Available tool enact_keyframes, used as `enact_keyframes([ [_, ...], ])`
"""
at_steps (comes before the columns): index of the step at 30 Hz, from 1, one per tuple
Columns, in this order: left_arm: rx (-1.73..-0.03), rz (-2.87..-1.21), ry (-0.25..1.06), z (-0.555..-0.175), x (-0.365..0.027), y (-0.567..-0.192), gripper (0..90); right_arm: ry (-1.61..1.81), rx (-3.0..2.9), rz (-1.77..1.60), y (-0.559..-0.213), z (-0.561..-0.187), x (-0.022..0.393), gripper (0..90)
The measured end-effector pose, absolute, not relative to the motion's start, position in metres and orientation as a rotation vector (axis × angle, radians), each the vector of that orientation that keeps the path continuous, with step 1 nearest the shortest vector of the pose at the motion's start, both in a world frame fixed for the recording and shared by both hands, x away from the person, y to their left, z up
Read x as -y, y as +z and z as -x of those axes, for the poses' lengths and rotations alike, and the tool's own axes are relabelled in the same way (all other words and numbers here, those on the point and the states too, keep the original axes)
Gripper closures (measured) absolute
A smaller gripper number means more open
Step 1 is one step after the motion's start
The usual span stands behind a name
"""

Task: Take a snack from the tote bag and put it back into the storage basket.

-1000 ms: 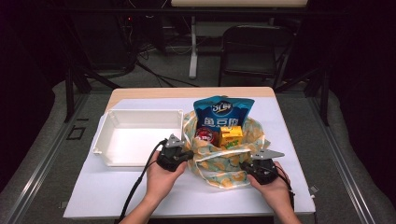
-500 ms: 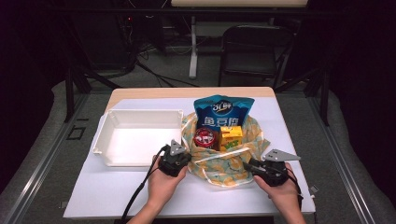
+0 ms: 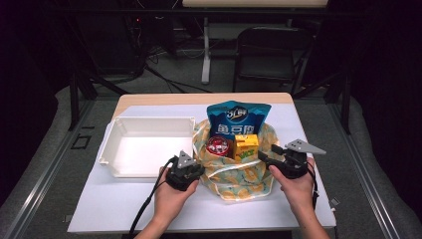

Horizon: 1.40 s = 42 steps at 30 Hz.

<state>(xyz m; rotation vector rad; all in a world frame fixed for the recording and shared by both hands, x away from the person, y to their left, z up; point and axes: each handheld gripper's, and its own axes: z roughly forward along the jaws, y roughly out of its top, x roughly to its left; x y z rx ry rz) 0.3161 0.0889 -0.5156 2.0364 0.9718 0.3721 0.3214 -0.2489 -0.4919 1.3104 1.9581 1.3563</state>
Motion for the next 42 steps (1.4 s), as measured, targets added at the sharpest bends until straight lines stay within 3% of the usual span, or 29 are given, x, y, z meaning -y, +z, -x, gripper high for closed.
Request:
enact_keyframes([
  [11, -0.915, -1.904, 0.372, -0.311, -0.089, -0.479, 49.9, 1.270, -2.163, -1.249, -0.515, -0.307, 0.238, 87.1],
  [16, -0.901, -1.844, 0.385, -0.310, -0.084, -0.470, 42.4, 1.255, -2.178, -1.211, -0.517, -0.304, 0.236, 89.4],
  [21, -0.915, -1.947, 0.371, -0.324, -0.067, -0.477, 38.8, 1.302, -2.180, -1.184, -0.514, -0.301, 0.235, 89.5],
  [22, -0.931, -1.948, 0.368, -0.327, -0.065, -0.480, 41.1, 1.325, -2.175, -1.174, -0.513, -0.299, 0.235, 89.6],
  [26, -0.956, -1.973, 0.341, -0.331, -0.063, -0.486, 76.9, 1.345, -2.151, -1.163, -0.510, -0.296, 0.238, 89.2],
  [28, -0.940, -2.009, 0.340, -0.330, -0.064, -0.490, 88.5, 1.345, -2.143, -1.172, -0.510, -0.296, 0.239, 88.9],
  [42, -1.027, -2.025, 0.302, -0.327, -0.076, -0.529, 90.0, 1.268, -2.187, -1.174, -0.518, -0.302, 0.227, 87.5],
])
